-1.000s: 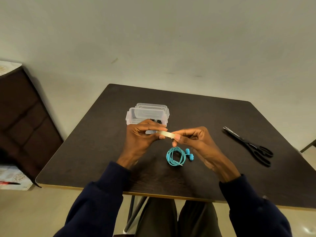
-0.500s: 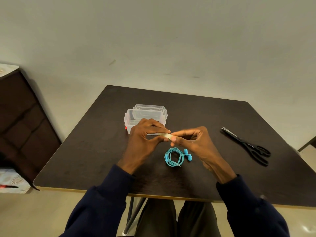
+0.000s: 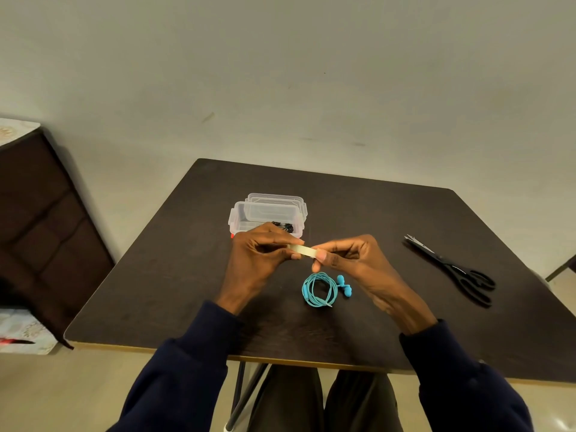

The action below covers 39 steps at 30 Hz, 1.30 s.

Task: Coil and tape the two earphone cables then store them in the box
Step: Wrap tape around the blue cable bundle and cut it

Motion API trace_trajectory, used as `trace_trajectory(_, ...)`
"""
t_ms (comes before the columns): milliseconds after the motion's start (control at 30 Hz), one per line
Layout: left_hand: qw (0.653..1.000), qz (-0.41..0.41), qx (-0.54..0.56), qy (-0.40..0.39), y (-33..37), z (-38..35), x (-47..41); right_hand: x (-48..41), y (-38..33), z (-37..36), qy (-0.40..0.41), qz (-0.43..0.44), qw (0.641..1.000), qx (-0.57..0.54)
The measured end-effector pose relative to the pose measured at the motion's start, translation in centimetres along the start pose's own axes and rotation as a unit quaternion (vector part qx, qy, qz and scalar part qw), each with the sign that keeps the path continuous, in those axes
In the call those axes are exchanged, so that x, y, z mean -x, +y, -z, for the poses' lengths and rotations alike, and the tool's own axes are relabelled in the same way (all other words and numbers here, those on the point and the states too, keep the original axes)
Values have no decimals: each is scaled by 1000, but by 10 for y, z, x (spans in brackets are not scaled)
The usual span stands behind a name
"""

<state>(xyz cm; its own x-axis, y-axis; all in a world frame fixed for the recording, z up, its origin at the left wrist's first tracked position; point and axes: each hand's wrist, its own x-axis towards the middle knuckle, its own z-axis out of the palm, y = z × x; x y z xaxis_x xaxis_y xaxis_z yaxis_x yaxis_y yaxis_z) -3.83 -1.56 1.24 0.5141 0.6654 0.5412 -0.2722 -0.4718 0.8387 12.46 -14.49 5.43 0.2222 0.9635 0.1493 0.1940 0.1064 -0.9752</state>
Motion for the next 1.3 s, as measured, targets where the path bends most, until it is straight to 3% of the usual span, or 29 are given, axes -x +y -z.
trace_trajectory(567, 994, 34, 101, 24, -15, 4, 1, 3, -3, 11, -52, -19, 998, -26)
trace_trajectory(767, 982, 96, 162, 1, -17, 3, 4, 4, -4, 14, -63, -13, 998, -24)
trace_trajectory(867, 990, 77, 115, -24, -15, 4, 2, 3, -3, 12, -36, -4, 999, 0)
trace_trajectory(1000, 997, -12, -44, -66, 0, 0, -1, 2, -2, 8, 11, 12, 1000, 15)
trace_trajectory(1100, 987, -70, -140, -41, 9, -8, -1, 0, 0, 5, 10, 21, 999, 23)
trace_trajectory(1300, 988, -85, -130, -2, 14, -5, 2, 0, 4, 4, 9, 3, 1000, 21)
